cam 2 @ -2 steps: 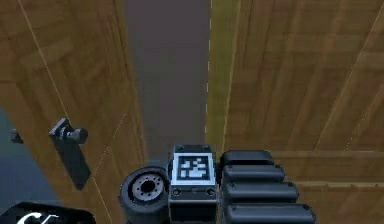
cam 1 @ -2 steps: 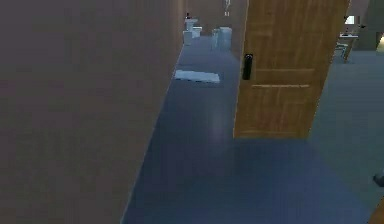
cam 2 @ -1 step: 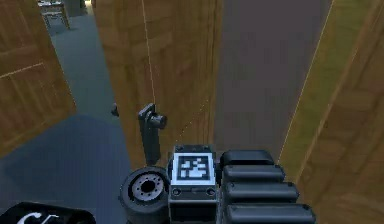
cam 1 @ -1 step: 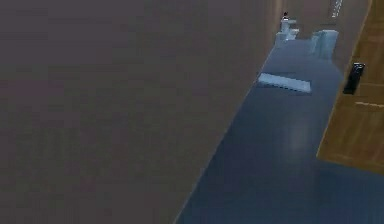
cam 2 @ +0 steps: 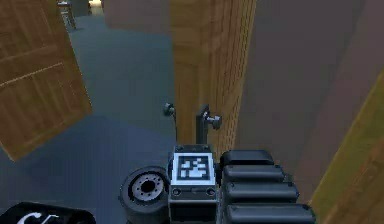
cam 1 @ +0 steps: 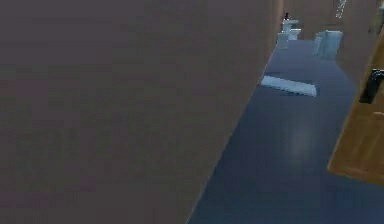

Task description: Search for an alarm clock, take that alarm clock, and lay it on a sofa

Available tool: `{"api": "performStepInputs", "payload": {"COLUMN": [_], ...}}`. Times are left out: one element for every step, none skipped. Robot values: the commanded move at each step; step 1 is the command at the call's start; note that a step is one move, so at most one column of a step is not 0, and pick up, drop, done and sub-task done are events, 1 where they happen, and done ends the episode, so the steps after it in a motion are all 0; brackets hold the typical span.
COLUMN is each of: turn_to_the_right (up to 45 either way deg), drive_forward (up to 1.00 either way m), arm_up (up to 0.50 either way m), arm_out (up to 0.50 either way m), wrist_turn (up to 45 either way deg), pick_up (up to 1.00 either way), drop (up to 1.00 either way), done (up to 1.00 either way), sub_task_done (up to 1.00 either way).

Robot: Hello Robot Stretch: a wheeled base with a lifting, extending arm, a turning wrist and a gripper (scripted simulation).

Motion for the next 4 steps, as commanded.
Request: {"api": "performStepInputs", "payload": {"turn_to_the_right": [45.0, 27.0, 0.0, -21.0], "drive_forward": [0.00, 0.00, 0.05, 0.00], "arm_up": [0.00, 0.00, 0.00, 0.00], "arm_out": [0.00, 0.00, 0.00, 0.00], "wrist_turn": [0.0, 0.0, 0.0, 0.0], "pick_up": [0.00, 0.00, 0.00, 0.00], "drop": [0.00, 0.00, 0.00, 0.00], "done": [0.00, 0.00, 0.00, 0.00], "sub_task_done": [0.00, 0.00, 0.00, 0.00]}}
